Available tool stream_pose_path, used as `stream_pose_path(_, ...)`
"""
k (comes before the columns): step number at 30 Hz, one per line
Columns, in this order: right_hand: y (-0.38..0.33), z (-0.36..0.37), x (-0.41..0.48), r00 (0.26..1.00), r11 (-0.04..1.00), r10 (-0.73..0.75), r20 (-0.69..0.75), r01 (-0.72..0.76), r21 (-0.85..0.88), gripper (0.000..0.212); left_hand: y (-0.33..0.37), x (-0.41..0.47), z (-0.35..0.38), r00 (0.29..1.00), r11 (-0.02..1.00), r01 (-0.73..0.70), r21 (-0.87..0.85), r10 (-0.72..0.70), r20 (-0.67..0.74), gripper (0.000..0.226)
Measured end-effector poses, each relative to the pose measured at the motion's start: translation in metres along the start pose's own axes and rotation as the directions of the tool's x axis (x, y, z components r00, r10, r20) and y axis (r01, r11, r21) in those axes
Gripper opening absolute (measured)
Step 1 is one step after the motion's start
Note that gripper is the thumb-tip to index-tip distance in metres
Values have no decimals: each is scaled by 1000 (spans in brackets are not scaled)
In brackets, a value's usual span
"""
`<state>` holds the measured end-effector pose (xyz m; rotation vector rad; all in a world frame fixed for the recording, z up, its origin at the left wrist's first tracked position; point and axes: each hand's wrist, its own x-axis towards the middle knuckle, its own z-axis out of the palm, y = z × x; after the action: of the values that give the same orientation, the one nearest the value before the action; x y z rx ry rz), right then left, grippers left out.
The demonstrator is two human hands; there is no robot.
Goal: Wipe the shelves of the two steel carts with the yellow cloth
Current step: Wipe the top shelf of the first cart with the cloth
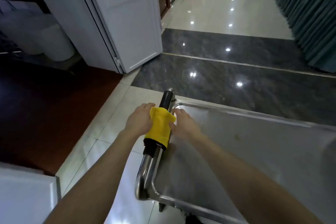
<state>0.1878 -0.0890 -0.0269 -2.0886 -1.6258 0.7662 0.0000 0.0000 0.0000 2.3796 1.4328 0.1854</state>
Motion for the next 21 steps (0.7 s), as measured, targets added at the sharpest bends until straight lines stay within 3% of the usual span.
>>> stream_pose_path(5, 8, 8, 38, 985, 991, 86, 151, -101, 92, 57, -6, 35, 10, 976, 998, 68, 8, -68, 207, 81)
stream_pose_path(8, 13, 13, 43, 978, 981, 127, 167, -149, 128, 44, -18, 42, 15, 958, 998, 58, 30, -64, 278, 71)
stream_pose_path(12, 21, 10, 31, 978, 957, 183, 96, -199, 209, 11, -37, 43, 13, 972, 997, 30, 66, -45, 230, 42)
stream_pose_path(15, 22, 2, 12, 981, 941, 193, -6, -183, 284, 9, -42, 35, 2, 987, 1000, 20, 20, -23, 156, 31)
stream_pose_path(18, 19, -3, -15, 973, 923, 209, -94, -165, 348, 10, -35, 19, -16, 991, 989, -7, -145, 26, 133, 26)
stream_pose_path(21, 11, -4, -49, 943, 895, 239, -230, -122, 429, 11, -23, -4, -30, 991, 965, -99, -242, 116, 60, 23)
